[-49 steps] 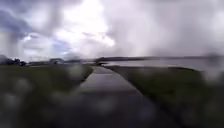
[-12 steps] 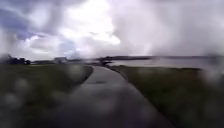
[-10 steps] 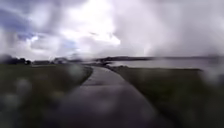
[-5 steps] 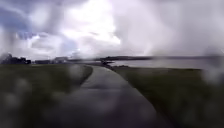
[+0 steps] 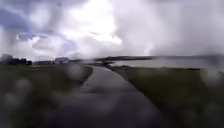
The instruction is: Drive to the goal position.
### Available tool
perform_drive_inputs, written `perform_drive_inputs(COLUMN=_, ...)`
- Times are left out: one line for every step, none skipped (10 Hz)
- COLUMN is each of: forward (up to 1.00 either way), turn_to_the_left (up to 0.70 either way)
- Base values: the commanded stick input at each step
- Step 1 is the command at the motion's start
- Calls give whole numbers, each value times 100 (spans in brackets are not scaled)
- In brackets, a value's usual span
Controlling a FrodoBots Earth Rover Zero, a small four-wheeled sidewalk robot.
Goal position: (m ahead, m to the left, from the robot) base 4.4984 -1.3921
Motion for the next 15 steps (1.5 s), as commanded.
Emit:
perform_drive_inputs(forward=70, turn_to_the_left=0)
perform_drive_inputs(forward=70, turn_to_the_left=0)
perform_drive_inputs(forward=70, turn_to_the_left=0)
perform_drive_inputs(forward=70, turn_to_the_left=0)
perform_drive_inputs(forward=70, turn_to_the_left=0)
perform_drive_inputs(forward=70, turn_to_the_left=0)
perform_drive_inputs(forward=70, turn_to_the_left=0)
perform_drive_inputs(forward=70, turn_to_the_left=0)
perform_drive_inputs(forward=70, turn_to_the_left=0)
perform_drive_inputs(forward=70, turn_to_the_left=0)
perform_drive_inputs(forward=70, turn_to_the_left=0)
perform_drive_inputs(forward=70, turn_to_the_left=0)
perform_drive_inputs(forward=70, turn_to_the_left=0)
perform_drive_inputs(forward=70, turn_to_the_left=0)
perform_drive_inputs(forward=70, turn_to_the_left=0)
